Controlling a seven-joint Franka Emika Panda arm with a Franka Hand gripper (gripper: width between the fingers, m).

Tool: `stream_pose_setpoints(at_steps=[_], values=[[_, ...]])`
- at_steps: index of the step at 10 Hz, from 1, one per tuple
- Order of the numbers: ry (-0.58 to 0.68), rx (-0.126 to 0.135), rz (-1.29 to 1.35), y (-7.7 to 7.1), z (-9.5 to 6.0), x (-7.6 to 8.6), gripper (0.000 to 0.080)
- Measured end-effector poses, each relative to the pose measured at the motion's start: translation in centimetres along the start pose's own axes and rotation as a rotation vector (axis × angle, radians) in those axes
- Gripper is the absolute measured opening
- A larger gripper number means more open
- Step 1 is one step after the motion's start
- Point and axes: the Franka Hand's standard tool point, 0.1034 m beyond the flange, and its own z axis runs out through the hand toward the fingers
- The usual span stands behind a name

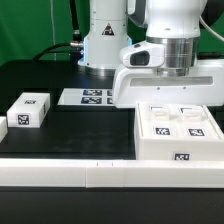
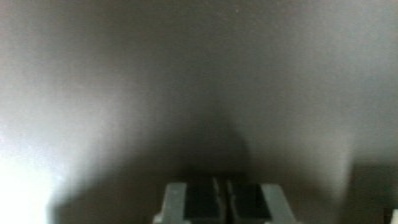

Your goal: Assemble cabinet

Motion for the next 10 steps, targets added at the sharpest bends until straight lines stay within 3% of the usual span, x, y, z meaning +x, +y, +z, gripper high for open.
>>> stream_pose_setpoints(at_steps=[4, 7, 8, 9, 10], values=[[0.0, 0.0, 0.0, 0.0, 0.0, 0.0, 0.0002], [0.006, 0.0, -0.005, -0.1, -2.2, 0.5, 0.0002], [0.018, 0.001, -0.011, -0.1, -4.1, 1.0, 0.0002], [0.017, 0.001, -0.012, -0.2, -4.9, 1.1, 0.0002], [0.013, 0.001, -0.012, -0.1, -4.4, 0.9, 0.0002]])
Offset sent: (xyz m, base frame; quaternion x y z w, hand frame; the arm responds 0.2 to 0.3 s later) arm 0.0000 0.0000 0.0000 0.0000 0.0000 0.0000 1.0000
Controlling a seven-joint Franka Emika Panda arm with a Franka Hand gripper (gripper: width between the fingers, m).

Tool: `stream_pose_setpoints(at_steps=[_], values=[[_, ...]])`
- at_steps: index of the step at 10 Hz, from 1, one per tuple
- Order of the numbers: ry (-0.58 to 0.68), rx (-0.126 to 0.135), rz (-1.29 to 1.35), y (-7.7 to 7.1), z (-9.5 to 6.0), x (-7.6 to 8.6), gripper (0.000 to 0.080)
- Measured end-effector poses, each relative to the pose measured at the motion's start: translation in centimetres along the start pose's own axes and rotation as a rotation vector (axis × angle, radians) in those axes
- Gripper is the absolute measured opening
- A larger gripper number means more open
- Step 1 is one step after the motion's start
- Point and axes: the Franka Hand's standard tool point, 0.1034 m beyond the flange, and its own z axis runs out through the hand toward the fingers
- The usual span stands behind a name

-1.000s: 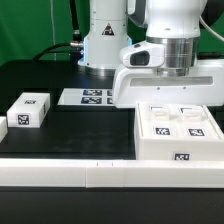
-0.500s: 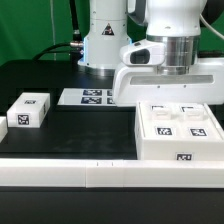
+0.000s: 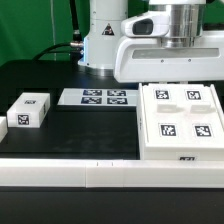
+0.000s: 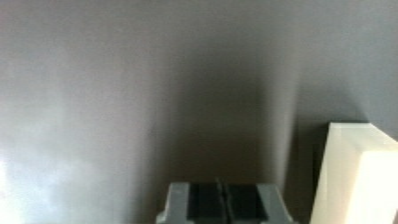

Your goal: Assemble cabinet

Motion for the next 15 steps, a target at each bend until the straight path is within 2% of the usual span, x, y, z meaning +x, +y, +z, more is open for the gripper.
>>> stream_pose_setpoints(at_steps=[2, 3, 4, 6, 7, 10, 11, 13, 15], values=[[-0.001, 0.0, 0.0, 0.0, 0.1, 0.0, 0.0002], [0.005, -0.001, 0.004, 0.2, -0.7, 0.3, 0.0002], [-0.01, -0.003, 0.007, 0.3, -2.5, 0.5, 0.0002], [-0.032, -0.006, 0.0, 0.8, -4.6, 1.1, 0.0002], [-0.025, -0.005, -0.003, 0.7, -4.1, 1.0, 0.0002], [-0.026, -0.005, -0.006, 0.5, -4.0, 0.9, 0.0002], [-0.039, -0.007, -0.005, 0.6, -4.8, 1.1, 0.0002], [-0.07, -0.009, -0.02, 1.0, -6.3, 2.5, 0.0002], [-0.064, -0.008, -0.023, 0.8, -5.8, 2.1, 0.0002]])
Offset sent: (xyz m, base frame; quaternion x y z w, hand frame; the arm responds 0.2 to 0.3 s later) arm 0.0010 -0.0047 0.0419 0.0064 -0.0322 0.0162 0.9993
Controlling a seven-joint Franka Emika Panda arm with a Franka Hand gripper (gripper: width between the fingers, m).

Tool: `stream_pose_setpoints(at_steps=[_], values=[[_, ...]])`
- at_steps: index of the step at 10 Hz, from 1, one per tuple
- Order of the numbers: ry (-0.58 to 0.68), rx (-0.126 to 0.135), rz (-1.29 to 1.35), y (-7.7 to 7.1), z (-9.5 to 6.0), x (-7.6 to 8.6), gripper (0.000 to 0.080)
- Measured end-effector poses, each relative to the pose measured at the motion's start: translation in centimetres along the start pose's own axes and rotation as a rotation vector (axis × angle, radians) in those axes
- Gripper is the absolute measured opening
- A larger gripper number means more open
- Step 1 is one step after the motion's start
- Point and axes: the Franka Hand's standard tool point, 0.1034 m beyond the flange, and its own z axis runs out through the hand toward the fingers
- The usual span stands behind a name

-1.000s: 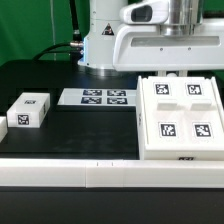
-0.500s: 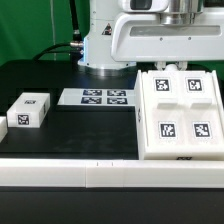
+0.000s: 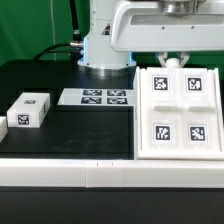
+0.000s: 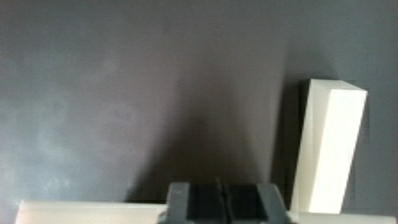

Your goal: Assemble cabinet

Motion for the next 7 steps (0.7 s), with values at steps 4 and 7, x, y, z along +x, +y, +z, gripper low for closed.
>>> stream_pose_setpoints(at_steps=[4, 7], values=[[-0.016, -0.002, 0.003, 0.6, -1.3, 0.6, 0.0002], [-0.029, -0.003, -0.001, 0.8, -1.8, 1.1, 0.0002]])
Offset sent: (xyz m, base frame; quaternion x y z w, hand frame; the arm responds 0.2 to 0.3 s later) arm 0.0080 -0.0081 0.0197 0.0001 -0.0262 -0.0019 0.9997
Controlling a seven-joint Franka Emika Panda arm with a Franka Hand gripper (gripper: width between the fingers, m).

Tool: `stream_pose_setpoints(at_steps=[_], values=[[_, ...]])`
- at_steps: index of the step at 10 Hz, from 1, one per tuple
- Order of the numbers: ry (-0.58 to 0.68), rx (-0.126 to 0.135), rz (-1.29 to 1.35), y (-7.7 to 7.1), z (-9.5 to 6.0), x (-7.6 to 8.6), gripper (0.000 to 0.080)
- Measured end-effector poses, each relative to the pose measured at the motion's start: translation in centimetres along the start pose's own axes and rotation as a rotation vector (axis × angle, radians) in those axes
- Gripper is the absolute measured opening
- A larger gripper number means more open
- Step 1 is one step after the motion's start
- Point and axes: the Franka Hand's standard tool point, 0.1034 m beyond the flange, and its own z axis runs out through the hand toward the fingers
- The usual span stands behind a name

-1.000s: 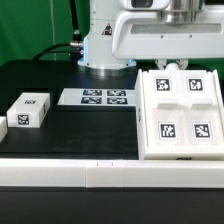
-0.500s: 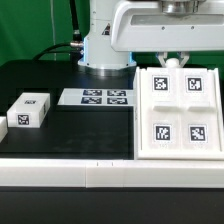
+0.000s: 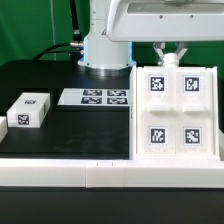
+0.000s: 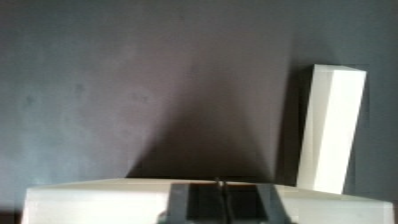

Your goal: Assemble cabinet

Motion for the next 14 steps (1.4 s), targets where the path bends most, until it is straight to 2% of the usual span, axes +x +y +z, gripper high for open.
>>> stream_pose_setpoints(at_steps=[2, 4, 5, 7, 8, 9, 10, 11, 12, 13, 14], values=[[-0.002, 0.0, -0.002, 0.1, 0.0, 0.1, 0.0002], [0.003, 0.0, -0.005, 0.7, -0.7, 1.4, 0.0002], [0.005, 0.0, -0.003, 0.8, -0.8, 1.6, 0.0002], [0.005, -0.001, -0.008, 0.5, -0.8, 1.6, 0.0002], [0.005, -0.001, -0.007, 0.5, -0.8, 1.6, 0.0097], [0.005, -0.001, -0.008, 0.5, -0.8, 1.6, 0.0097], [0.005, -0.001, -0.008, 0.5, -0.8, 1.6, 0.0279], [0.005, -0.001, -0.008, 0.5, -0.8, 1.6, 0.0414], [0.006, -0.001, -0.008, 0.5, -0.8, 1.6, 0.0608], [0.006, -0.001, -0.008, 0.5, -0.8, 1.6, 0.0732], [0.006, -0.001, -0.008, 0.5, -0.8, 1.6, 0.0778]])
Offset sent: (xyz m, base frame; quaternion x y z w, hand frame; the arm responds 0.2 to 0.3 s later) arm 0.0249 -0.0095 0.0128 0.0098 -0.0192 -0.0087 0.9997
